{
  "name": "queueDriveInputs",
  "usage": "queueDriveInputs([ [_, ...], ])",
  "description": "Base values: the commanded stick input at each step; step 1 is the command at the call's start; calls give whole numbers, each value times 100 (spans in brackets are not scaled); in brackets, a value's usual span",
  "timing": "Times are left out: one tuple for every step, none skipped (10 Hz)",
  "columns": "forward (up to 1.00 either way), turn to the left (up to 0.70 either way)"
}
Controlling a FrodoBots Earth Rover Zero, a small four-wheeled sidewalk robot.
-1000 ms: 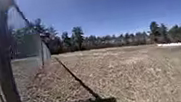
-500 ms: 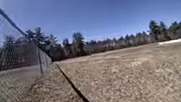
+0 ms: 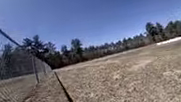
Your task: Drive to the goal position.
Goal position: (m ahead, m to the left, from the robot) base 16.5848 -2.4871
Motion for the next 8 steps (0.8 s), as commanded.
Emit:
queueDriveInputs([
  [70,0],
  [70,0],
  [70,0],
  [70,0],
  [70,0],
  [70,0],
  [70,0],
  [70,0],
])
